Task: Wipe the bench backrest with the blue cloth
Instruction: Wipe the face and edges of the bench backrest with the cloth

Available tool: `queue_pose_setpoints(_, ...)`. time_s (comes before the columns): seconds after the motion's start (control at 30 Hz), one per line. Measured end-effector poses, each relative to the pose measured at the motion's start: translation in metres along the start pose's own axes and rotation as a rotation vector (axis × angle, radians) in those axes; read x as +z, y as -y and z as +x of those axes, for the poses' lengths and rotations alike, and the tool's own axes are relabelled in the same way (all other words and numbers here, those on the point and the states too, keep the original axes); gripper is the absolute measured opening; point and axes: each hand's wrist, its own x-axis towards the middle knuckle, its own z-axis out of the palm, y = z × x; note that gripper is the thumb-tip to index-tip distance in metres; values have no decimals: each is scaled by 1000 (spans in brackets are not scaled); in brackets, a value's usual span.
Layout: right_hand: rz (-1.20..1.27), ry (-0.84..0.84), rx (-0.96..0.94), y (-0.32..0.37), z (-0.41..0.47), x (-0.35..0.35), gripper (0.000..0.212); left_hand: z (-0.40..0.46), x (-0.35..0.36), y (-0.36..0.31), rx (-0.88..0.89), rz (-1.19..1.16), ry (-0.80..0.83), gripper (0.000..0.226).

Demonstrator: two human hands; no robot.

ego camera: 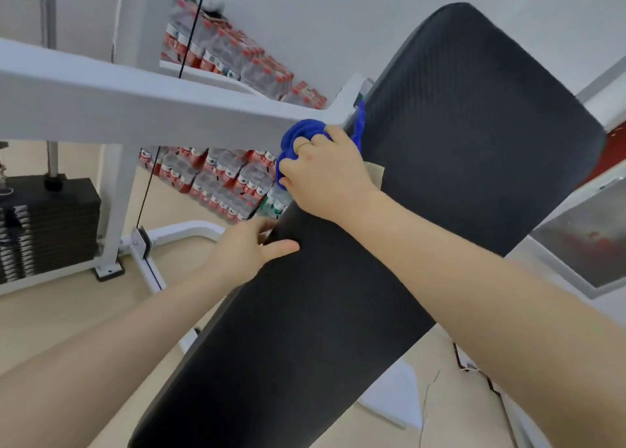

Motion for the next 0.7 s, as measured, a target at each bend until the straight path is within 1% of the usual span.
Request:
queue_pose_setpoints(0.03,-35,-1,-43,-14,4,-6,27,-3,2,-1,7,-13,-11,57)
queue_pose_setpoints(0.07,-51,-11,-18,-29,10,-12,30,-5,3,-3,24,-14,-10,52)
queue_pose_setpoints(0.13,-40,-44,152,-52,20,-16,30,-8,-1,-5,62,-48,42,45)
queue_pose_setpoints(0.17,-58,-79,208,-52,22,-12,24,-10,-5,-2,69,-103,106,43)
queue_pose_setpoints(0.2,-103,-81,249,-44,22,-11,15,-11,-9,2,67,-172,191,45)
queue_pose_setpoints(0.23,-101,-47,296,-31,20,-8,10,-11,-13,9,62,-232,277,49)
queue_pose_setpoints(0.3,-22,-89,297,-5,11,3,16,-10,-16,29,43,-247,398,57)
queue_pose_setpoints(0.33,35,-104,284,8,6,9,16,-10,-15,39,18,-205,414,60)
queue_pose_setpoints(0.37,66,-108,264,19,1,14,13,-9,-12,46,1,-158,397,64)
queue_pose_setpoints(0.4,86,-57,233,36,-4,17,12,-10,-10,53,-17,-98,352,67)
queue_pose_setpoints(0.47,95,81,116,61,-12,19,17,-14,-5,60,-19,20,226,62)
queue_pose_setpoints(0.53,96,131,24,59,-11,12,21,-19,1,58,0,96,123,57)
queue_pose_setpoints(0.6,43,122,56,44,-2,6,21,-25,3,58,15,111,85,57)
queue_pose_setpoints(0.67,11,60,192,32,0,6,18,-29,5,67,25,100,151,60)
queue_pose_setpoints(0.7,-12,16,245,33,1,9,16,-32,4,73,24,90,199,65)
